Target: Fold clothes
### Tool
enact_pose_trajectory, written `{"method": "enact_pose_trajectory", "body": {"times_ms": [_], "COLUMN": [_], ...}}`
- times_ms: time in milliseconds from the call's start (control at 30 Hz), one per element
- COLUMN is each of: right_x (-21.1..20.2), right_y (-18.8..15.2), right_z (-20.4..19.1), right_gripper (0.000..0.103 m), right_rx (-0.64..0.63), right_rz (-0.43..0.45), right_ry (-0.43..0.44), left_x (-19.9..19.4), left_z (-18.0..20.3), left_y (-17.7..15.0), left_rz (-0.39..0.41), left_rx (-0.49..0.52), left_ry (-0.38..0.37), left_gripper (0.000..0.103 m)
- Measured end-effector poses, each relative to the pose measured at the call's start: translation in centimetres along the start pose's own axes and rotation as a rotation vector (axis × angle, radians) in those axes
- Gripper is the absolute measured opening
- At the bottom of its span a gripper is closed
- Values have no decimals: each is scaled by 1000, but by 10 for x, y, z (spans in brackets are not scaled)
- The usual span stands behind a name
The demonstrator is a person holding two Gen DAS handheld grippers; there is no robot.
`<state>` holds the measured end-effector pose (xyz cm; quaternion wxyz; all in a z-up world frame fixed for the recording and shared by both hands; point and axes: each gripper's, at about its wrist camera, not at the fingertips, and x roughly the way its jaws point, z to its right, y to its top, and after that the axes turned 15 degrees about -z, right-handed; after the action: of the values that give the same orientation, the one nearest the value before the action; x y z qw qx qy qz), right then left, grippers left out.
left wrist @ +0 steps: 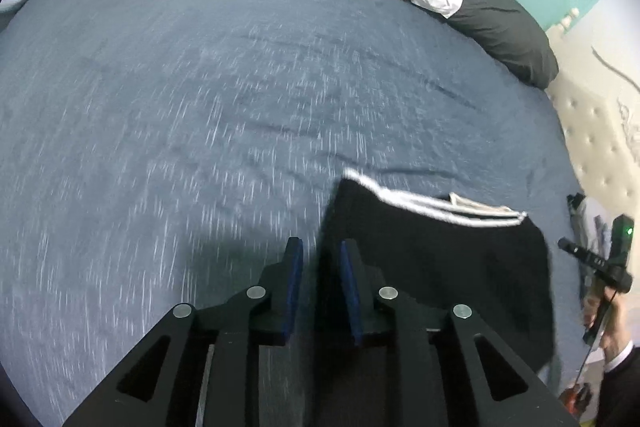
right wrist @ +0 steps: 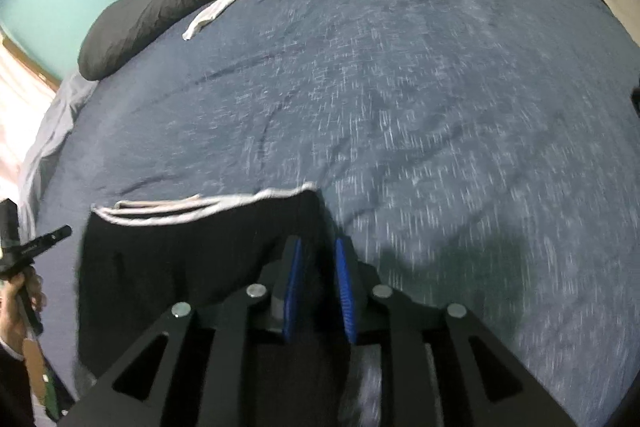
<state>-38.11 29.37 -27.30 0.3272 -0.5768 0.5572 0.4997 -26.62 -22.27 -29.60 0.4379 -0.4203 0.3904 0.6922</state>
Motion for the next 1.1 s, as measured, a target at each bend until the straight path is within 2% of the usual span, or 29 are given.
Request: {"method": "enact_pose_trajectory", "body": {"times_ms": [67,300,367,433,533,800,967,1100], "right_x": [-6,-20,-23,-24,-25,-28,-20,-12], "right_y": [-11,-81,-103,-120,-146,-180,-188,-191], "right_z": [-3,-22,-26,-25,-23,-25,-22,-14], "right_gripper": [18,20,26,30,31,32,42,42], "right_rx": [2,-17,-22,-22,-22,-26,-15,1], "right_rz": [-11,-80,-92,-104,-121,-126,-133,-144], "right_ry": [13,39,40,43,48,48,35,28], "left_x": [-4,-20,-23,-23,-27,-25,-21,-13], "left_z": [1,4,7,9,13,11,7,6], "left_y": [-14,-73,-89,-102,-123,-164,-174,-175], "left_rz": [-15,-66,-79,-89,-102,-128,-130,-135], "left_rx": [3,26,35,40,53,40,31,27], "left_ry": [5,-2,-3,-1,2,-5,-12,-7], "left_gripper": [26,33,40,40,40,41,41,41]}}
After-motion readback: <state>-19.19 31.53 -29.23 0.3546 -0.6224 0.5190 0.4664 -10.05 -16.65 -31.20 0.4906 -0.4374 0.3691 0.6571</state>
